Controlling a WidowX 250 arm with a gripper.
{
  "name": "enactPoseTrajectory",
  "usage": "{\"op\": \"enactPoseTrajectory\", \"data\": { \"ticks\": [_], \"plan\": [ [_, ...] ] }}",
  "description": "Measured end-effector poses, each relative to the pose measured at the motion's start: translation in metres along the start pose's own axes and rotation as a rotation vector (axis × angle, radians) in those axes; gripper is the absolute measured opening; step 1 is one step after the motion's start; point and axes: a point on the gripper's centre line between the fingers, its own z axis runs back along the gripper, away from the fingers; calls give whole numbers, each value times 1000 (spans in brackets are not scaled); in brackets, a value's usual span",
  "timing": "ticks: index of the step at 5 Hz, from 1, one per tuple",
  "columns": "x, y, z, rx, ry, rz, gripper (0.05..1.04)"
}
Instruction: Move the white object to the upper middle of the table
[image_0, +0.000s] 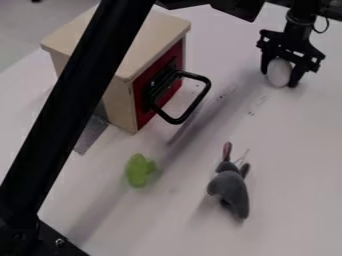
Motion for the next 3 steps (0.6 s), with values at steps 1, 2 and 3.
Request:
{"op": "enactPoseTrajectory", "data": {
  "ticks": [1, 2, 3],
  "plan": [
    [-5, 0, 11, 2, -4, 31, 1003],
    [-2, -1, 56, -21, -75, 70, 999],
    [-16, 3, 83, -25, -87, 109, 999]
  ]
}}
